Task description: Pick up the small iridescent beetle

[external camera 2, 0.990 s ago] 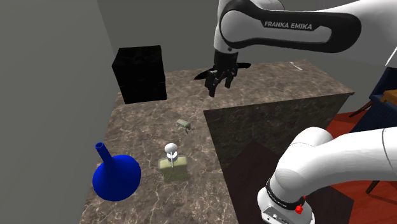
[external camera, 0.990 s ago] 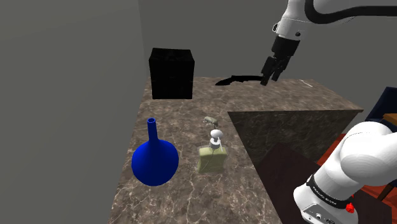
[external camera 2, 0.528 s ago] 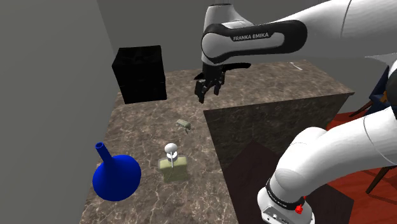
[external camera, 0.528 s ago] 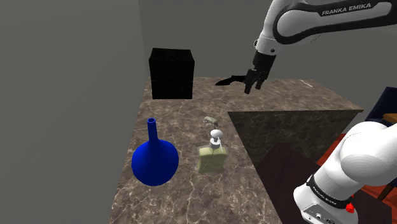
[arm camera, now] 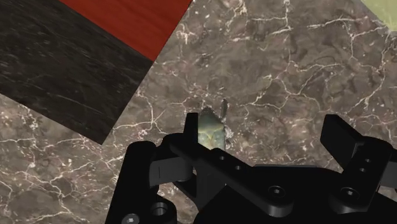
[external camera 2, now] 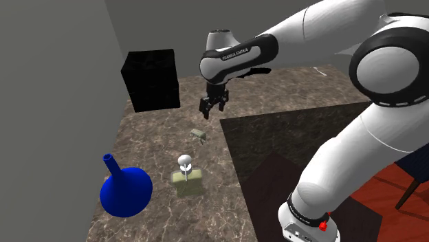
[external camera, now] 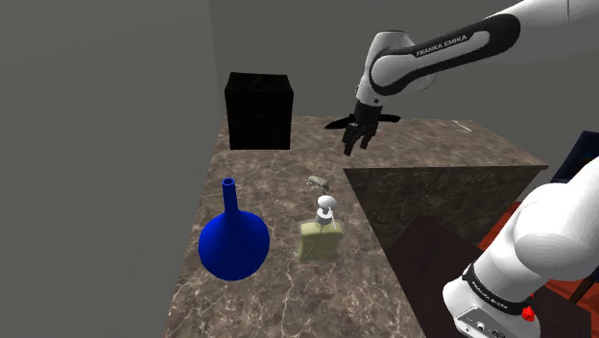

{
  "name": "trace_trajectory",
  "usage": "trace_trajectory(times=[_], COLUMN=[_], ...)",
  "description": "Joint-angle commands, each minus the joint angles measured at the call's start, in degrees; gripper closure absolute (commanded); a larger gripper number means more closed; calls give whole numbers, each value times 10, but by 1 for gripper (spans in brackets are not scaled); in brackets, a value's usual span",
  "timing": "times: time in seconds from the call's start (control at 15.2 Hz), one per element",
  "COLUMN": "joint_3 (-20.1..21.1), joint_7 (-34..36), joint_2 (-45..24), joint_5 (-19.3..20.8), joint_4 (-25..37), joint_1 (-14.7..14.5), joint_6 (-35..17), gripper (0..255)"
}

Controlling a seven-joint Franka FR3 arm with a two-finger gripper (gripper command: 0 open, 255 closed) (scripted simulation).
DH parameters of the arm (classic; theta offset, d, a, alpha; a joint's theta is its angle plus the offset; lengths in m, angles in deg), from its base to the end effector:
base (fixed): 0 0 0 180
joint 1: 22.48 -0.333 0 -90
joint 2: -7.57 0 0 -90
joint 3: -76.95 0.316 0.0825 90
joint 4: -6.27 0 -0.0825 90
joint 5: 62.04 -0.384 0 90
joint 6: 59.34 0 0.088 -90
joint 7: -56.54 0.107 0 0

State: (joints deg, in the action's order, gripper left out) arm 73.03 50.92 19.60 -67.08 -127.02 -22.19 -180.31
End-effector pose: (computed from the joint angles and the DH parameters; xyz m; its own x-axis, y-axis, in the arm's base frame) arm 0.4725 -0.0313 0.4230 0.9998 -0.0194 0.0009 -0.0192 -0.9958 -0.0896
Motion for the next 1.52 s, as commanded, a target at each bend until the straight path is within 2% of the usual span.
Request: trace_trajectory(times=[0.0, 0.46, 0.99, 1.45], joint_3=[-4, -5, 6, 11], joint_7=[-11, -44, -73, -82], joint_2=[-46, -204, -387, -430], joint_5=[-8, -41, -73, -81], joint_4=[15, 97, 233, 242], joint_1=[-1, 0, 11, 14], joint_6=[-26, -88, -117, -150], gripper=[0, 0, 0, 0])
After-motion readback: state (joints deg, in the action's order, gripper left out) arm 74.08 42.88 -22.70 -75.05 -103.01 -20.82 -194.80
